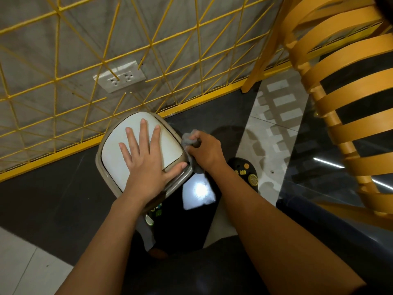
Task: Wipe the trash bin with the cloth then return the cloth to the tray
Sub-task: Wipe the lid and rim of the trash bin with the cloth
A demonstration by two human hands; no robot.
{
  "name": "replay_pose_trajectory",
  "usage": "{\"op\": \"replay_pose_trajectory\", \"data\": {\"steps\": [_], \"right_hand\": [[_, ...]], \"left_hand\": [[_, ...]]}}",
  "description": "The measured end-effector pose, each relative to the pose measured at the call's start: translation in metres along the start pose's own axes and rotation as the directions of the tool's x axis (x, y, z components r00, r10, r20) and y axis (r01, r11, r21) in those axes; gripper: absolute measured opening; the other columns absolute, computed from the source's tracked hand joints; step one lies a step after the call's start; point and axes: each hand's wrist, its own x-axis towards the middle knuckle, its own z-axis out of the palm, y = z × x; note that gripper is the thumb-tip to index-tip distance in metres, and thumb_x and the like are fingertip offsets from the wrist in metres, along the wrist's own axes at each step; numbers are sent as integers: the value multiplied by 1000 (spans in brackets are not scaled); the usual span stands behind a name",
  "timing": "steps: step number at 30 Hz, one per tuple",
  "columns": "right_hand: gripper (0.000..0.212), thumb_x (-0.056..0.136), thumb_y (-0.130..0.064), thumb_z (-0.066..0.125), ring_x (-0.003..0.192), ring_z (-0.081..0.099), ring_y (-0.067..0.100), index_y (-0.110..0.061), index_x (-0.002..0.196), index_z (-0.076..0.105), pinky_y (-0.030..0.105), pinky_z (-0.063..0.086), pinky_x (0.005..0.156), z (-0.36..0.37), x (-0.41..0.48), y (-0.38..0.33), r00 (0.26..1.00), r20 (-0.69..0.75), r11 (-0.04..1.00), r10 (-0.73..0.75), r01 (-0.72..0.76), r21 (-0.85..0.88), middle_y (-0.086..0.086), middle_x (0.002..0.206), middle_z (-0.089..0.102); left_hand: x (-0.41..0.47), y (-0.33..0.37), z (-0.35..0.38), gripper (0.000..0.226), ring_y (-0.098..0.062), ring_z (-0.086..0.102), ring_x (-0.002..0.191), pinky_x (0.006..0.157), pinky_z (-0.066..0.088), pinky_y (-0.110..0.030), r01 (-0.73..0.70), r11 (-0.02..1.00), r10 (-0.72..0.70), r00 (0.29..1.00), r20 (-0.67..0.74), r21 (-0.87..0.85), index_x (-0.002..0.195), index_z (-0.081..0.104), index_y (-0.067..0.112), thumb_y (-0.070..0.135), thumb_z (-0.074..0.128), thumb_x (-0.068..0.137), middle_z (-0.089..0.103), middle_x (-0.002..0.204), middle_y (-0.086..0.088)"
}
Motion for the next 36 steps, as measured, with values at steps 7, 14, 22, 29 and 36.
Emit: {"op": "replay_pose_trajectory", "data": {"steps": [7, 14, 22, 29, 36], "right_hand": [[23, 87, -9, 56, 106, 54, 21, -13, 109, 60, 22, 42, 89, 24, -45, 18, 978, -156, 952, 141, -90, 294, 12, 116, 54], [15, 86, -9, 56, 103, 55, 15, -15, 99, 61, 23, 45, 92, 29, -52, 11, 965, -209, 914, 158, -63, 400, 7, 112, 57], [19, 88, -14, 58, 95, 58, 10, -14, 106, 63, 18, 48, 84, 26, -57, 18, 985, -131, 878, 116, -40, 477, -3, 95, 61], [21, 85, -12, 61, 100, 58, 17, -20, 105, 59, 24, 50, 82, 5, -53, 42, 947, -185, 767, 263, -89, 636, 5, 109, 61], [25, 85, -13, 63, 112, 54, 22, -25, 105, 53, 40, 48, 96, 19, -62, 61, 951, -137, 797, 278, -149, 585, 6, 119, 57]], "left_hand": [[1, 1, 0, 98, -30, -28, 137, 107, -19, -47, 16, 1000, -16, 1000, 7, -13, 147, 2, 21, 74, 31, 70, -20, 154, -4], [-1, 3, -2, 98, -30, -28, 137, 108, -19, -46, 16, 1000, -16, 1000, 13, -25, 147, 1, 21, 75, 28, 70, -20, 154, -4], [-1, 3, -5, 98, -31, -27, 137, 109, -16, -48, 7, 1000, -7, 1000, 13, -20, 147, 3, 20, 73, 31, 70, -18, 155, -5], [-5, -3, -19, 95, -20, -36, 132, 103, -27, -39, -236, 971, 231, 966, 121, 29, 146, 7, 31, 67, 52, 71, -20, 152, 12], [-15, -11, -29, 114, -17, -35, 135, 97, -36, -30, -260, 965, 250, 948, 196, 26, 138, -15, 48, 52, 72, 66, -24, 149, 23]]}}
